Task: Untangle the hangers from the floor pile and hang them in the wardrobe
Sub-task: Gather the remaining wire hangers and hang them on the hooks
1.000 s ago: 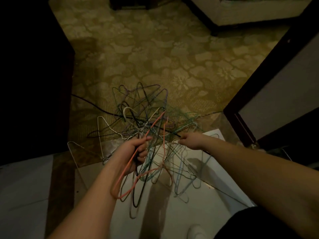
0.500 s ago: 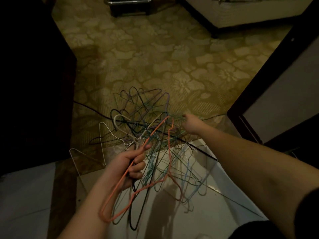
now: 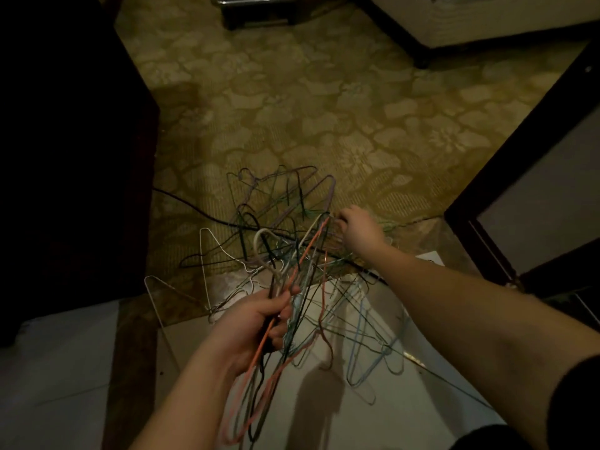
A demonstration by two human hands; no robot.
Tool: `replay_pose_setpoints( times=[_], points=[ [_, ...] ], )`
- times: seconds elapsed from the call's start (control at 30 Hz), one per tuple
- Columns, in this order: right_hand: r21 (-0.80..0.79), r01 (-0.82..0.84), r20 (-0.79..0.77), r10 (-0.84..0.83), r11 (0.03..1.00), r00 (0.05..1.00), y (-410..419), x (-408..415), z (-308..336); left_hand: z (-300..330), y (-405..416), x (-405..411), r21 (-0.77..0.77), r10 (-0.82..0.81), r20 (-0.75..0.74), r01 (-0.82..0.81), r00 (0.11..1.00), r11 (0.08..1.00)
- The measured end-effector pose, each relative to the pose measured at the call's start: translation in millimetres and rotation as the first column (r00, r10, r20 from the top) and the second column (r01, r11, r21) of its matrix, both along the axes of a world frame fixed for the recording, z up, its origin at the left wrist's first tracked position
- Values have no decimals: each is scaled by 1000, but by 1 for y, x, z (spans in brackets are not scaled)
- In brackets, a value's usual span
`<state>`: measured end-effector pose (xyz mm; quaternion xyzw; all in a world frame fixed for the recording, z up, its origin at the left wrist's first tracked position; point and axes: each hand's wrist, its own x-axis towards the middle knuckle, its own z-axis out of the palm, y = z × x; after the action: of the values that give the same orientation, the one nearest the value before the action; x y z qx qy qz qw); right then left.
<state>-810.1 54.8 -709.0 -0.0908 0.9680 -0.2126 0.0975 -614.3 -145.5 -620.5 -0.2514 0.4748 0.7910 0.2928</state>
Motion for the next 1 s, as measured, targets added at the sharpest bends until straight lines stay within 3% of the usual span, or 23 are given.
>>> replay_pose_setpoints(
  times=[0.1, 0.2, 0.33, 0.63, 0.8, 1.0],
  points=[
    [-47, 21, -76, -24, 999, 997, 1, 9, -1, -6, 11, -1, -83, 34, 18, -32, 999, 996],
    [-218, 181, -50, -196, 959, 979, 11, 11, 4, -14, 13, -3, -127, 64, 42, -58, 997, 990],
    [-410, 381, 74, -386, 829, 920, 36, 8, 11, -17, -2, -11, 0, 193, 93, -194, 977, 981],
    [-448, 540, 153, -534, 712, 831, 51, -2, 8, 1, -10, -13, 108, 170, -35, -165, 985, 980],
    [-319, 519, 310, -430, 793, 848, 39, 8, 7, 8, -15, -12, 169, 181, -87, -165, 980, 972],
    [-106, 226, 427, -161, 968, 890, 46, 31, 2, 11, -22, -8, 263, 179, -114, -144, 977, 954]
  ],
)
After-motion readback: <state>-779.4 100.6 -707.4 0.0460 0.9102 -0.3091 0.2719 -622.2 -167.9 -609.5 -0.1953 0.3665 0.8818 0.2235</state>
